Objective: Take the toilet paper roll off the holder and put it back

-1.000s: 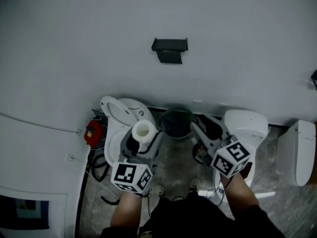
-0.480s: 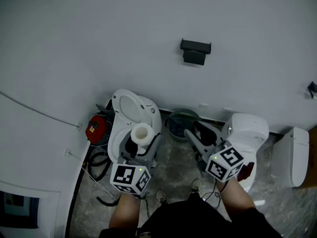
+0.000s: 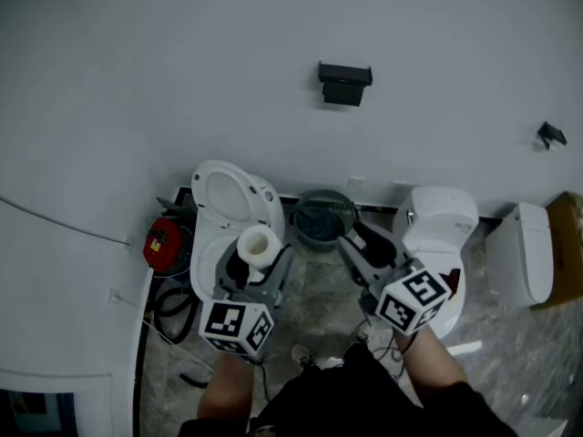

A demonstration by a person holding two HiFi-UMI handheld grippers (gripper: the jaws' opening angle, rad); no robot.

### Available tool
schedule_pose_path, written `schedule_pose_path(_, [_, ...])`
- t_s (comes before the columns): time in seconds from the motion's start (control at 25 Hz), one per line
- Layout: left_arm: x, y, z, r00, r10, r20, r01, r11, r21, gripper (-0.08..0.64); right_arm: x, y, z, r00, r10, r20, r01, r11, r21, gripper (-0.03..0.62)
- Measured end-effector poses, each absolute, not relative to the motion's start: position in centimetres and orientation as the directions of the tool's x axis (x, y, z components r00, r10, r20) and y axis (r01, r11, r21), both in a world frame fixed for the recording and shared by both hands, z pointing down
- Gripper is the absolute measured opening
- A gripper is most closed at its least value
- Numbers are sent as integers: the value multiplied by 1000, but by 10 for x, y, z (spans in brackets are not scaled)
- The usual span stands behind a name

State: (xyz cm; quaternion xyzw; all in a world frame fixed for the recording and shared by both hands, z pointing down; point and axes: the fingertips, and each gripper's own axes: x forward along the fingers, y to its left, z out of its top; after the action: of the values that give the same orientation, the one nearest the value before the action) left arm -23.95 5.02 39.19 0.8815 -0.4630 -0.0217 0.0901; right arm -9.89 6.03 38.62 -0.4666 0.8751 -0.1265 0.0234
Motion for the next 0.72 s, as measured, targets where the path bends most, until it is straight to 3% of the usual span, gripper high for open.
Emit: schedule_pose_path(0.72, [-201,66,377,642,-766,38,-762,-631,142,318,-53,82,374,-477,-877,53,-858,452,-243,163])
